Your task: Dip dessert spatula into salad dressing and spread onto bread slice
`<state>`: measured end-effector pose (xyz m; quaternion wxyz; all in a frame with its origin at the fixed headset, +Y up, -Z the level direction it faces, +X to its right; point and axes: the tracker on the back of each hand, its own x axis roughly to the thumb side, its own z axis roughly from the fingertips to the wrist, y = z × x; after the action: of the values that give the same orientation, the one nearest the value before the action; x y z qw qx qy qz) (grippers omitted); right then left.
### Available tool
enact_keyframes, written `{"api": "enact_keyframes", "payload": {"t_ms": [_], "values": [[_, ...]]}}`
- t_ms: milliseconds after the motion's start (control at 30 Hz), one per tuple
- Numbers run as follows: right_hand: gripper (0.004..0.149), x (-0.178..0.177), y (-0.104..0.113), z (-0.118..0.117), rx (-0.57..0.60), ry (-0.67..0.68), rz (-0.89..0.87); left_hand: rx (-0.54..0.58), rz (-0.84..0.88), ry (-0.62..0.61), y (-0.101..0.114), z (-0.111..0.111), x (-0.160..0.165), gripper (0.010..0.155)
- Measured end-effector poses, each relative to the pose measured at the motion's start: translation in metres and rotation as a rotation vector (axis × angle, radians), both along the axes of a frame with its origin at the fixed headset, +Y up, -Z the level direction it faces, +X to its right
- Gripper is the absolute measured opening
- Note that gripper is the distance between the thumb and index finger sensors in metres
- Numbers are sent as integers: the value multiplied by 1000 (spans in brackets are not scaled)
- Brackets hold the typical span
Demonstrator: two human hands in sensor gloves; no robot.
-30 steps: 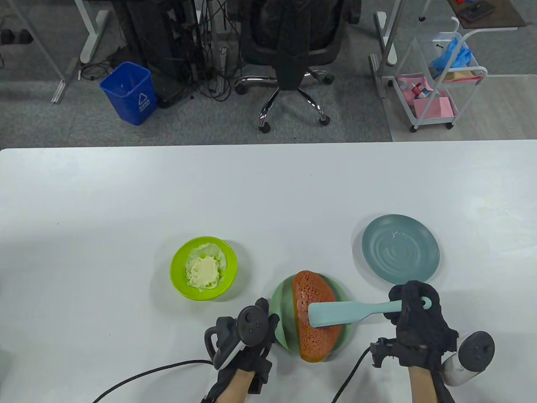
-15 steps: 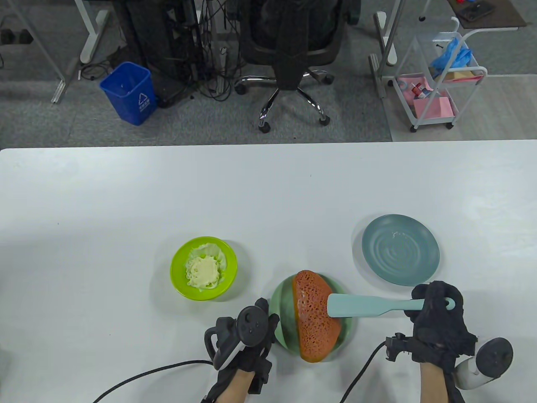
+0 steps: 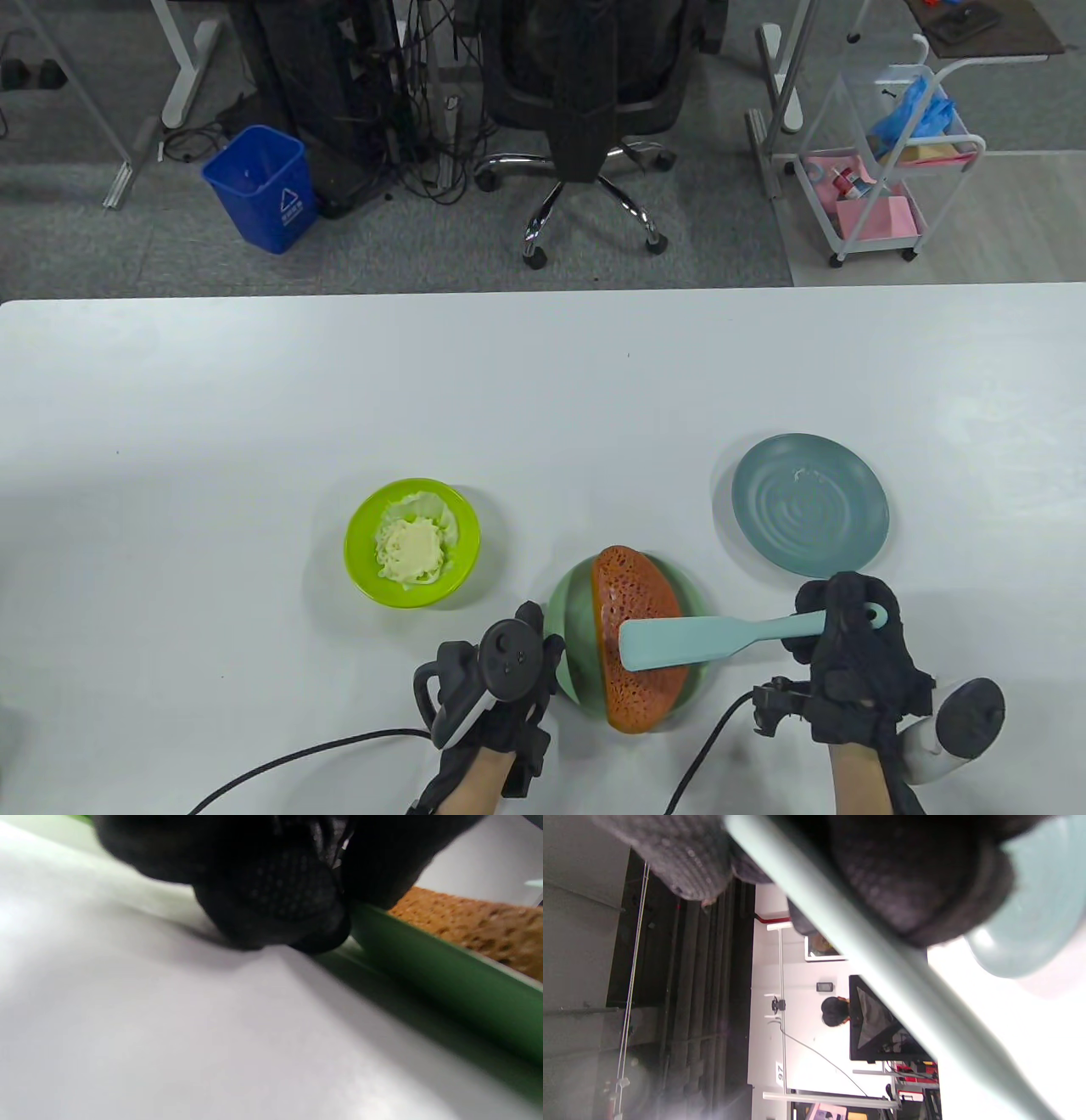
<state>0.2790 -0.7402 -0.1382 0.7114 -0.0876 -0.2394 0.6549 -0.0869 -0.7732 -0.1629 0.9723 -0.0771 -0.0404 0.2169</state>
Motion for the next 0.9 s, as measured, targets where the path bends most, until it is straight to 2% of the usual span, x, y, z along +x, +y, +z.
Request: {"api": "enact_keyframes", "payload": {"t_ms": [200, 400, 900], "values": [[38, -15, -1, -1, -25, 18, 72, 0, -1, 0, 0, 0, 0, 57], [36, -13, 4, 0, -54, 6, 139, -4, -1, -2, 0, 0, 0, 57], [35, 27, 7, 5, -100, -116, 95, -7, 1, -1, 0, 0, 1, 56]]}}
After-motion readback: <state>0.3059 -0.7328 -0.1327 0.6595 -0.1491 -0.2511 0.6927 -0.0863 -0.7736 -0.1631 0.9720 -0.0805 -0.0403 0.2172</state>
